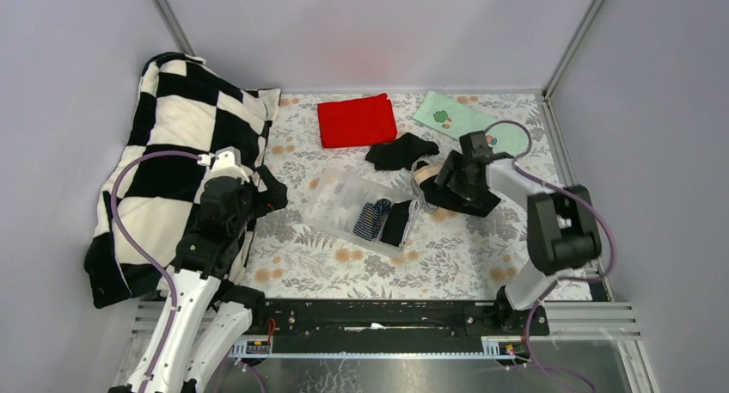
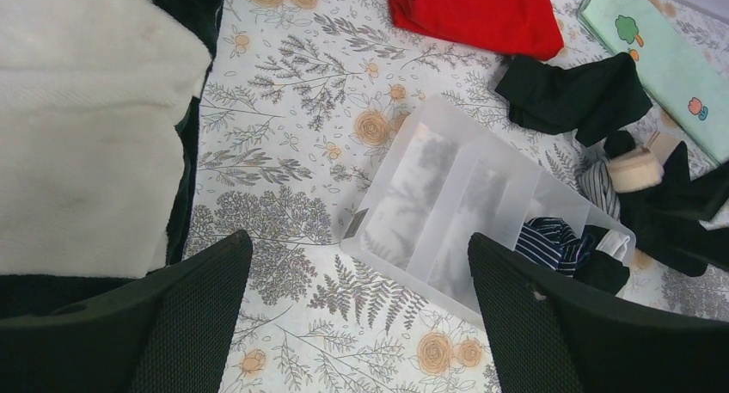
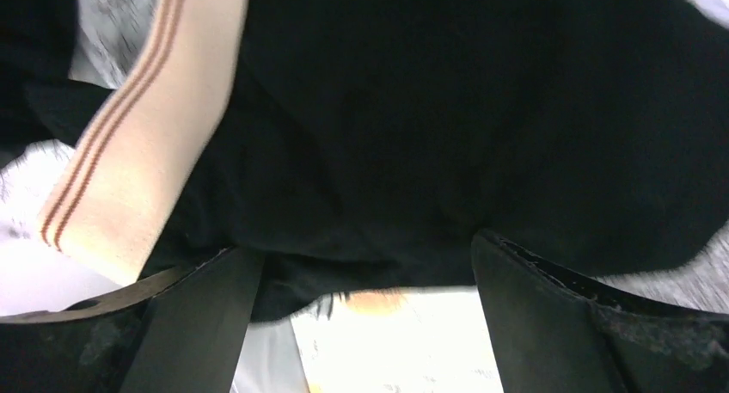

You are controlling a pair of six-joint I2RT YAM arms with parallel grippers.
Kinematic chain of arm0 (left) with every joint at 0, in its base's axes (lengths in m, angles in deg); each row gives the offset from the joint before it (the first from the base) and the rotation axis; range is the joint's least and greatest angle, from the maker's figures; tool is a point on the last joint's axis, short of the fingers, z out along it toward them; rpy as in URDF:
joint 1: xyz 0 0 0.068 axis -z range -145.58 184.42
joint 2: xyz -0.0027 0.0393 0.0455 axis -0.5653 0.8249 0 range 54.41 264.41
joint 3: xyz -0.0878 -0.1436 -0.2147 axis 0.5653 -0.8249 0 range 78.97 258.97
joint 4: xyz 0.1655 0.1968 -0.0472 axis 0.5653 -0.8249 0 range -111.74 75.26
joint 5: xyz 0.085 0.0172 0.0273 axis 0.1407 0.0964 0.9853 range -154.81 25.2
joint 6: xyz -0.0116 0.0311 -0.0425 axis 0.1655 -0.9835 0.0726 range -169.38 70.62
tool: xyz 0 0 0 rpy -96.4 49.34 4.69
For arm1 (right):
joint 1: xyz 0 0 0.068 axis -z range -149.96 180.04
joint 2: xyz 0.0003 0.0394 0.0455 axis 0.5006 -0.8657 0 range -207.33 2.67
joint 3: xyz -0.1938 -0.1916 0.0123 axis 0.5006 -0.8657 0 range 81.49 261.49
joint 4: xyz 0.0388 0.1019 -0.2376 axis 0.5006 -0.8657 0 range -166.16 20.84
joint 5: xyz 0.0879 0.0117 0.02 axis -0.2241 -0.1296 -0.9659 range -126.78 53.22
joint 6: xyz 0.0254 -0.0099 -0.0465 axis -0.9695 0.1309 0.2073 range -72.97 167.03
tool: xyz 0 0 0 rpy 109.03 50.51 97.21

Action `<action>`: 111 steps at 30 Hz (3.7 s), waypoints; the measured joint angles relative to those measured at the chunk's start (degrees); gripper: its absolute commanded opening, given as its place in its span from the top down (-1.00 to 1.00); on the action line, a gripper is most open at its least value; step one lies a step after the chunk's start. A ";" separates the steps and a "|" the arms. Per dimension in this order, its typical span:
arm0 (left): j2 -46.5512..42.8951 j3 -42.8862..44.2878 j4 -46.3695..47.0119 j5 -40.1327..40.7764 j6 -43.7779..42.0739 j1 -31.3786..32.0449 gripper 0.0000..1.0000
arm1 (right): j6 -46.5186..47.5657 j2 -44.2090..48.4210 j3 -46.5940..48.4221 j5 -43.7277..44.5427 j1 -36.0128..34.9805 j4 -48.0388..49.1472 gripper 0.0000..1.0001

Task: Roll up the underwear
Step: Move the underwear to the center of the board, then move the storage box to the corner of the board.

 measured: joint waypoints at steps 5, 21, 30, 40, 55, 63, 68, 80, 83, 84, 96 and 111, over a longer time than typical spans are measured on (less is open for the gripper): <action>0.61 0.00 0.09 -0.44 0.00 0.00 -0.97 | 1.18 -13.38 11.32 -0.15 -2.32 2.40 -0.90; 1.77 -0.02 0.09 -0.76 0.00 0.02 -0.98 | 9.53 -18.95 29.05 8.37 -17.59 -2.01 -0.99; 1.51 -0.02 0.07 0.07 0.09 0.02 -0.97 | 8.48 -3.61 30.08 12.44 -22.01 -6.27 -0.79; -1.38 -0.02 0.00 4.92 1.46 0.02 -0.98 | -2.32 -22.56 39.04 12.26 -41.40 -6.73 -0.61; -0.74 -0.02 0.00 4.96 1.55 0.02 -0.97 | -5.97 -37.86 50.27 21.86 -44.61 -15.91 -0.06; 0.13 -0.02 0.02 4.00 1.55 0.02 -0.97 | -6.49 -26.58 31.04 24.04 -43.67 -14.75 0.15; 0.52 -0.02 0.02 3.65 1.53 0.02 -0.97 | -7.37 -16.96 19.71 24.72 -41.22 -14.62 0.25; 0.61 -0.02 0.02 3.52 1.53 0.02 -0.97 | -7.87 4.07 -2.78 24.98 -25.75 -10.10 0.43; 0.76 -0.02 0.04 3.50 1.53 0.02 -0.97 | -6.93 4.87 -4.46 24.87 -21.79 -9.11 0.43; 0.85 -0.02 0.04 3.43 1.53 0.02 -0.97 | -6.51 4.90 -4.61 24.85 -20.59 -8.90 0.42; 1.42 -0.02 0.04 2.49 1.51 0.02 -0.97 | -2.32 5.49 -5.35 22.05 -4.61 -5.92 0.36; 2.29 -0.02 0.07 1.57 1.49 0.02 -0.97 | 4.70 11.15 -3.45 17.66 11.06 -7.10 -0.55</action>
